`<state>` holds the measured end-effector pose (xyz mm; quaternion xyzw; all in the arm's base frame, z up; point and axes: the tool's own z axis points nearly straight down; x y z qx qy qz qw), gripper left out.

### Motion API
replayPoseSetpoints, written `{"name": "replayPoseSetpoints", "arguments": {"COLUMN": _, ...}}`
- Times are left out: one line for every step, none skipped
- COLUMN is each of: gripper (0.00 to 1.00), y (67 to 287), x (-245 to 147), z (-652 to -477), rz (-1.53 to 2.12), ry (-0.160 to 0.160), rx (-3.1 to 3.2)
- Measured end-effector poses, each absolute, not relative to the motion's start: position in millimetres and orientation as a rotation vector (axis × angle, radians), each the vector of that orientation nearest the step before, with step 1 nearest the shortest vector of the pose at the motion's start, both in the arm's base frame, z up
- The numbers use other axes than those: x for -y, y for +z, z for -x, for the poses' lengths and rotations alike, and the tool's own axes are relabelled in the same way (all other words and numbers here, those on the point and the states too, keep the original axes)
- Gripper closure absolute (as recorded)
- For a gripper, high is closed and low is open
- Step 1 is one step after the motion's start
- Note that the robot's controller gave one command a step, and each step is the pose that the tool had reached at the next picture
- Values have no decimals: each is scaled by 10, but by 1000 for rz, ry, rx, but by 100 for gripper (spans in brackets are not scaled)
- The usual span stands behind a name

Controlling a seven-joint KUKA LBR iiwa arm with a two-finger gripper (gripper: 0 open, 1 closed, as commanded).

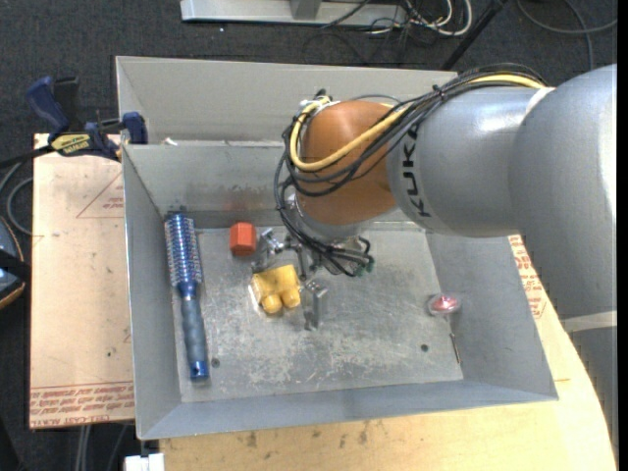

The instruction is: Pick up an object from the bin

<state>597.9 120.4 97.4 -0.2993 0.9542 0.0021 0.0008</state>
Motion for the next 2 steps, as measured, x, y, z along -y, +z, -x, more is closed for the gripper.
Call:
{"name": "replayPoseSetpoints", "arguments": {"gripper": 100, "y": 984, "x": -1166, "z": -5996, "rz": 931, "ry": 3, "rx": -2998}}
{"name": "replayPoseSetpoints", "arguments": {"gripper": 100, "y": 2626, "x": -1000, "z": -5980, "rz": 928, "ry": -2, "rx": -2988}}
